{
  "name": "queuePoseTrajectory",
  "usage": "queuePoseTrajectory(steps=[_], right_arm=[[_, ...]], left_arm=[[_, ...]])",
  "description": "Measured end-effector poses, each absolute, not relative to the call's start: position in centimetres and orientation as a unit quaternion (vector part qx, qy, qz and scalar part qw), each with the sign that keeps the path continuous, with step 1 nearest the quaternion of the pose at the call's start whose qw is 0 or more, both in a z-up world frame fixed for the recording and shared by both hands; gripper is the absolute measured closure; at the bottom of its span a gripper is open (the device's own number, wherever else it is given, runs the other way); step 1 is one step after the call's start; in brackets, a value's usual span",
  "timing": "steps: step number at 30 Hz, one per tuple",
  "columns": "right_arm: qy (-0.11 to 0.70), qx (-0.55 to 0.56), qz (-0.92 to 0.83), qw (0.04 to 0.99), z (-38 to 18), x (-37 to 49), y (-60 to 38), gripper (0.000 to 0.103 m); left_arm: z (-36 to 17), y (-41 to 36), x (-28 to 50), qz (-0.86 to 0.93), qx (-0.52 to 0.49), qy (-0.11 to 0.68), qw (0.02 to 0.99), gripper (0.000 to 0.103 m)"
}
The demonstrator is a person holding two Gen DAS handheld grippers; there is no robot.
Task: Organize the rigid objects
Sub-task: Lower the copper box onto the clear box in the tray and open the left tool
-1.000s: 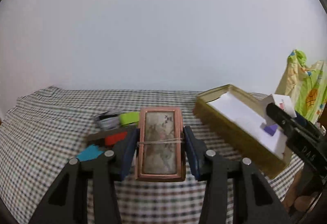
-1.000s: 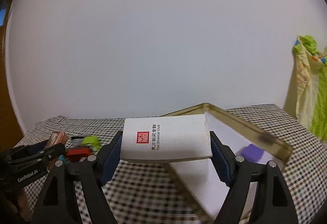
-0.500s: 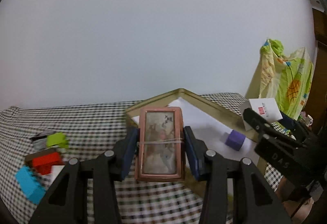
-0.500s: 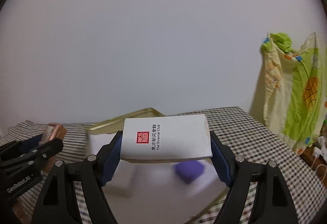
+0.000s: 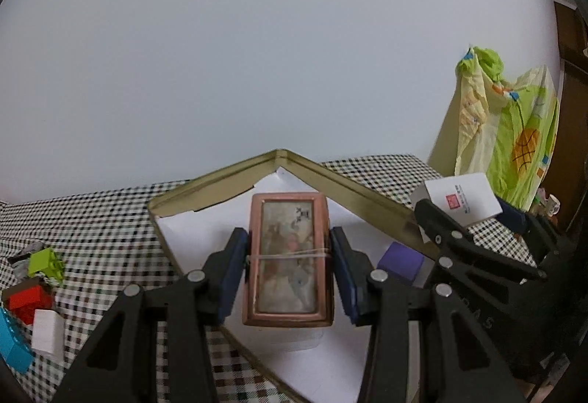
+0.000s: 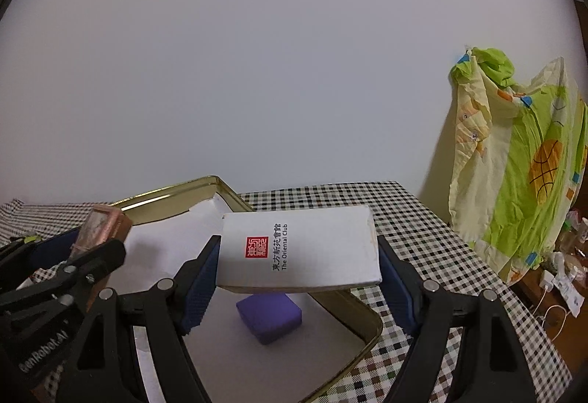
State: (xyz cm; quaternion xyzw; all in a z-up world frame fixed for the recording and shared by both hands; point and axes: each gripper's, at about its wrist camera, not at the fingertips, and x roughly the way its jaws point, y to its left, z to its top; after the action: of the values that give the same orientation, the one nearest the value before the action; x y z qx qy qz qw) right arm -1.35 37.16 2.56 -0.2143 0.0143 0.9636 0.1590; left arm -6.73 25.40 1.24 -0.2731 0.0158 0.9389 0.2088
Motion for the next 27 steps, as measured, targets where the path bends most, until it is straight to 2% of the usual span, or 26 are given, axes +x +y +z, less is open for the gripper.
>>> queuePoseTrajectory(steps=[27], right_arm=[[0.033,-0.273,0.949,0.155,1.2,-2.9,37.8,0.022]], left_arm=[[-0.9,26.3,-8.3,0.926,-0.324,0.018,0.195,0.058]])
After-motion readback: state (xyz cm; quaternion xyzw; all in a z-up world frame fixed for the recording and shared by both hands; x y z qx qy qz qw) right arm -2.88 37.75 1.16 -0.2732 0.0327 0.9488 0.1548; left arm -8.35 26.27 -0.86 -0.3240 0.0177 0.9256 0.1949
